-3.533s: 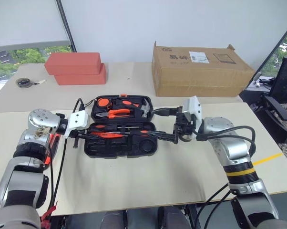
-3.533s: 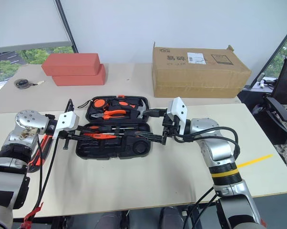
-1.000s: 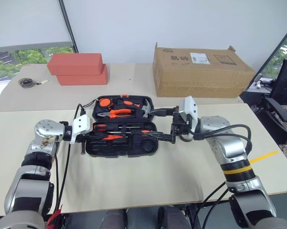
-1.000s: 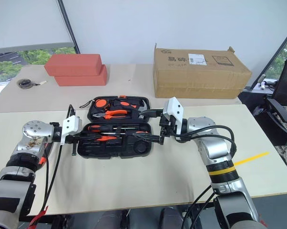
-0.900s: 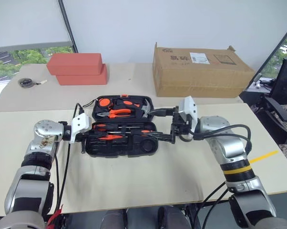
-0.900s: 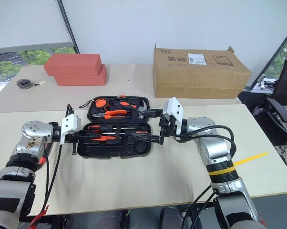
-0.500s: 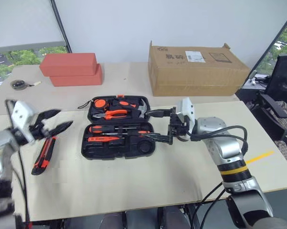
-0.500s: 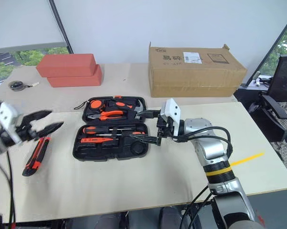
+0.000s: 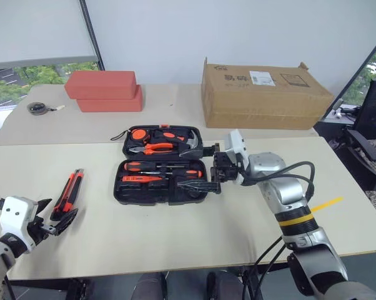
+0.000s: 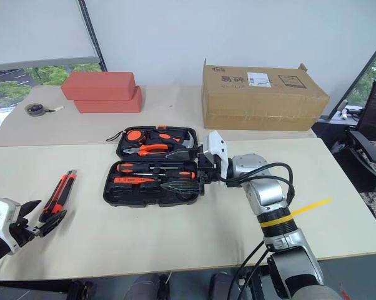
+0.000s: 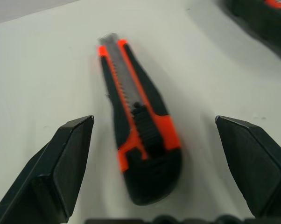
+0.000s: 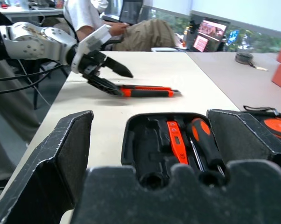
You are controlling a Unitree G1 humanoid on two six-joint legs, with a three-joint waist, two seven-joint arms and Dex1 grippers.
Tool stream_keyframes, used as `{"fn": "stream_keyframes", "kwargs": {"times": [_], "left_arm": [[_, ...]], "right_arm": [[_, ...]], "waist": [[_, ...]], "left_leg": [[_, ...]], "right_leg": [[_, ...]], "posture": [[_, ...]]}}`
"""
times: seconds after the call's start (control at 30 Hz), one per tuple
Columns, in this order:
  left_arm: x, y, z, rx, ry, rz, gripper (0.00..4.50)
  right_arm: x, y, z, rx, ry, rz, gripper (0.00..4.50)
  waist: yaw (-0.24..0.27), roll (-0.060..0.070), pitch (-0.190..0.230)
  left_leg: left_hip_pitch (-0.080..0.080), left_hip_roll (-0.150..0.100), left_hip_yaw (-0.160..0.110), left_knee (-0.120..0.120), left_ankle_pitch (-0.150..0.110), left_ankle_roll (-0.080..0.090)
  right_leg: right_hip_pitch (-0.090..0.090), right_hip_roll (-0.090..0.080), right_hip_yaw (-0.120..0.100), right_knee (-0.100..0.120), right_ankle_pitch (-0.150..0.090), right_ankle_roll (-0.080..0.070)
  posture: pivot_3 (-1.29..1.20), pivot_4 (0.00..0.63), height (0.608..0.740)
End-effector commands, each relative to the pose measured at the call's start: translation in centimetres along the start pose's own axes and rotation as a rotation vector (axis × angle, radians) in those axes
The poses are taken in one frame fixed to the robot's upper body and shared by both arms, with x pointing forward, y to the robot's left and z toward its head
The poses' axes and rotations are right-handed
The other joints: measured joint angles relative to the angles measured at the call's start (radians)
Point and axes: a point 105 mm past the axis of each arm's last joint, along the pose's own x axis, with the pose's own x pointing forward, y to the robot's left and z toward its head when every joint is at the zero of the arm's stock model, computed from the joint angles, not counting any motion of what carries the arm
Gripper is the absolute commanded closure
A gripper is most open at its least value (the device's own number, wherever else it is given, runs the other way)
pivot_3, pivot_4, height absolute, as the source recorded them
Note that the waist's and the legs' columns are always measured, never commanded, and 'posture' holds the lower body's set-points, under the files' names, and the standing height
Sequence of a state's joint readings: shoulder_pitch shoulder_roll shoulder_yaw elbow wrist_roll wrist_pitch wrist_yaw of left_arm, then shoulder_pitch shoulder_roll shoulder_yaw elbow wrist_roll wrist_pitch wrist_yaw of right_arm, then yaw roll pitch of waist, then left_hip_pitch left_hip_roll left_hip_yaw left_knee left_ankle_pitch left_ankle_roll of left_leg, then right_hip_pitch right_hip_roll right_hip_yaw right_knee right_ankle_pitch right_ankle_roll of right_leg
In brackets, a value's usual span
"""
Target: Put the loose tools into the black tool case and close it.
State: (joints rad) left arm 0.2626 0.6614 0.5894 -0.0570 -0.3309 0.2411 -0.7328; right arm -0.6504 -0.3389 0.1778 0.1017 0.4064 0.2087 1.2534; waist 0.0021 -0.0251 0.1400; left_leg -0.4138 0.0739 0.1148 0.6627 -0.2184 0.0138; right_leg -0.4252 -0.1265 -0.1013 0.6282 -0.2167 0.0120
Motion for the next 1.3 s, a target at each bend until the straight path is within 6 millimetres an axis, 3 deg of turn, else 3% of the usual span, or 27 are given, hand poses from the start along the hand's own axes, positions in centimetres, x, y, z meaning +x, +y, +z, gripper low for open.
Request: {"fn": "stream_keyframes", "kwargs": {"times": [0.03,0.17,0.27,0.4,0.47,0.6,0.7,0.83,0.9,1.1,1.3], "left_arm": [[0.3,-0.1,-0.6,0.029,0.034,0.011,0.04],[0.7,0.1,-1.5,-0.009,0.070,0.025,0.04],[0.9,0.2,-2.2,-0.054,0.088,0.024,0.80],[1.2,0.1,-2.2,-0.079,0.074,0.010,2.33],[1.4,0.4,-1.8,-0.082,0.056,0.019,2.70],[2.1,1.1,0.5,-0.059,-0.025,0.022,2.70],[3.2,0.7,5.0,0.003,-0.172,-0.073,2.70],[3.9,-1.5,9.9,0.066,-0.332,-0.276,2.70],[4.5,-3.9,11.9,0.136,-0.377,-0.450,2.70],[6.6,-9.1,12.5,0.386,-0.335,-0.870,2.70],[7.8,-10.6,10.1,0.638,-0.184,-1.127,2.70]], "right_arm": [[-0.1,-0.2,1.1,-0.038,-0.021,0.011,0.00],[-0.2,-0.3,1.1,-0.042,-0.015,0.007,0.00],[-0.3,-0.3,1.1,-0.045,-0.014,0.002,0.00],[-0.4,-0.4,1.2,-0.051,-0.013,-0.010,0.00],[-0.5,-0.5,1.2,-0.053,-0.011,-0.017,0.00],[-0.6,-0.6,1.2,-0.056,-0.006,-0.030,0.00],[-1.1,-0.9,1.3,-0.057,-0.002,-0.047,0.00],[-1.9,-1.1,1.1,-0.052,0.016,-0.070,0.00],[-2.5,-1.0,0.8,-0.046,0.035,-0.082,0.00],[-3.3,-1.2,0.7,-0.050,0.053,-0.117,0.00],[-4.0,-1.2,0.9,-0.065,0.062,-0.162,0.00]], "waist": [[-0.002,0.000,0.000],[-0.003,0.000,0.000],[-0.003,0.000,0.000],[-0.004,0.000,0.000],[-0.004,0.000,0.000],[-0.003,0.000,0.000],[0.005,-0.001,0.000],[0.009,-0.002,0.000],[0.010,-0.002,0.000],[0.007,-0.002,0.000],[-0.007,-0.002,0.000]], "left_leg": [[0.000,0.000,0.001,0.000,0.000,0.000],[-0.002,-0.001,0.002,0.000,0.000,0.001],[-0.002,0.000,0.002,0.000,0.000,0.001],[0.000,0.003,0.002,0.000,0.000,0.000],[0.000,0.003,0.002,0.000,0.000,0.000],[0.000,0.004,0.003,0.000,0.000,0.000],[-0.001,0.004,0.003,0.000,0.000,0.000],[-0.003,0.003,0.003,0.000,0.000,0.000],[-0.003,0.003,0.004,0.000,0.000,0.001],[-0.003,0.002,0.010,0.000,0.003,0.007],[-0.004,0.003,0.012,-0.001,0.003,0.006]], "right_leg": [[0.000,0.000,0.000,0.000,0.001,-0.001],[0.001,0.001,0.000,0.000,0.001,0.000],[0.000,0.001,0.000,0.001,0.001,-0.001],[-0.002,0.002,-0.001,0.000,-0.001,0.002],[-0.002,0.002,-0.001,0.000,-0.001,0.002],[-0.003,0.002,-0.001,0.000,-0.001,0.002],[-0.003,0.002,-0.002,0.000,0.002,-0.003],[-0.004,0.002,-0.003,-0.002,0.002,-0.003],[0.000,0.001,-0.002,-0.002,0.002,-0.003],[0.000,0.003,-0.003,-0.001,0.001,-0.002],[-0.001,0.006,-0.002,0.000,0.001,-0.002]], "posture": [[0.00,0.150,0.713],[0.00,0.150,0.713],[0.00,0.150,0.713],[0.00,0.150,0.713],[0.00,0.150,0.713],[0.00,0.150,0.713],[0.00,0.150,0.713],[0.00,0.150,0.713],[0.00,0.150,0.713],[0.00,0.150,0.713],[0.00,0.150,0.713]]}}
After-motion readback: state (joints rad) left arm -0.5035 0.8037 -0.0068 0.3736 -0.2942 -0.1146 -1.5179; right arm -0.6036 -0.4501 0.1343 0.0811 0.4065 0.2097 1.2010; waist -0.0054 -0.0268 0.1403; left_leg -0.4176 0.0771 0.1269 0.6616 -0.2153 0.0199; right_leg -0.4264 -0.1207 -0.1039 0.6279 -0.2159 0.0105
